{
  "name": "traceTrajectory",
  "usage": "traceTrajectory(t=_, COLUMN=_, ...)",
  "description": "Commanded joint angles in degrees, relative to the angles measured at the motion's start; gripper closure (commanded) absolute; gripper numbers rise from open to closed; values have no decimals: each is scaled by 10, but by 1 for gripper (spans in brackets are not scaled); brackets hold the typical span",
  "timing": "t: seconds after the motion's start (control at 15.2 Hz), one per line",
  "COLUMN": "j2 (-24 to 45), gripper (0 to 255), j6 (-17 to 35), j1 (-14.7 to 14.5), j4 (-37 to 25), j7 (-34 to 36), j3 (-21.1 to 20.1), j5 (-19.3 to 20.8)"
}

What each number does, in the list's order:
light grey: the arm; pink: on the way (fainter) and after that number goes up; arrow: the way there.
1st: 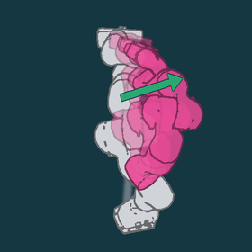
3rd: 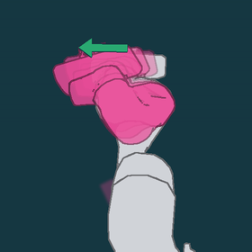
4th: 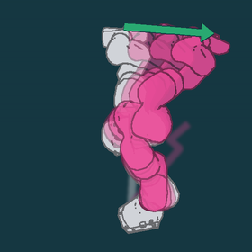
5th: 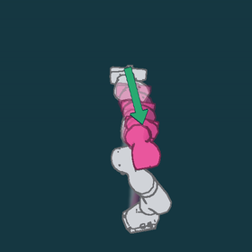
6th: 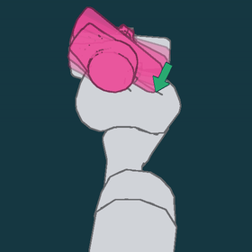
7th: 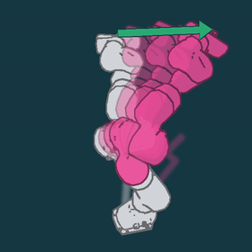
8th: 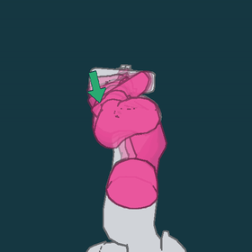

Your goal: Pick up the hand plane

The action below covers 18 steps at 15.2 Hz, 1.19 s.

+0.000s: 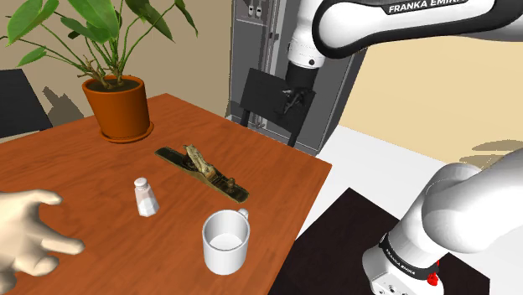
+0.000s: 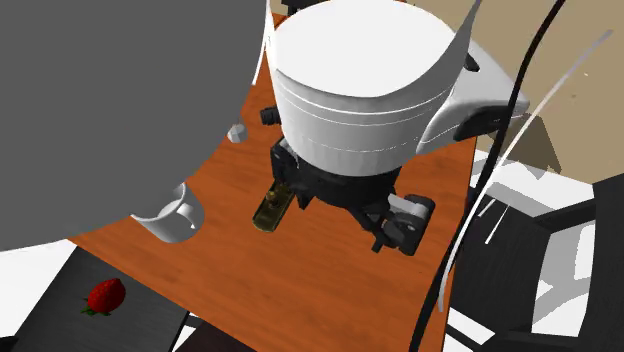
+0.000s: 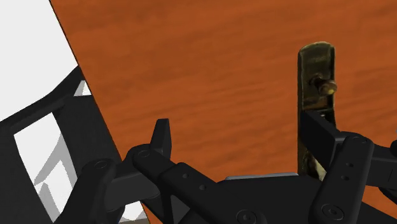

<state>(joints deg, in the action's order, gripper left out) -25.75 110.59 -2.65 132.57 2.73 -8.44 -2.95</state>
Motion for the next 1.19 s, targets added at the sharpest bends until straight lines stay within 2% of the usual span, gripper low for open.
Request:
traceTrajectory(t=0.0, j2=43, gripper=0, j6=13, j1=-3, j4=-27, j7=21, j3=-17, j5=3)
traceTrajectory(t=0.33, j2=147, gripper=0, j6=40, j1=-12, j4=-92, j7=78, j3=-57, j5=25)
traceTrajectory(t=0.66, j2=257, gripper=0, j6=52, j1=-26, j4=-175, j7=138, j3=-88, j5=63)
traceTrajectory(t=1.12, j2=422, gripper=0, j6=36, j1=-68, j4=-326, j7=214, j3=-104, j5=129)
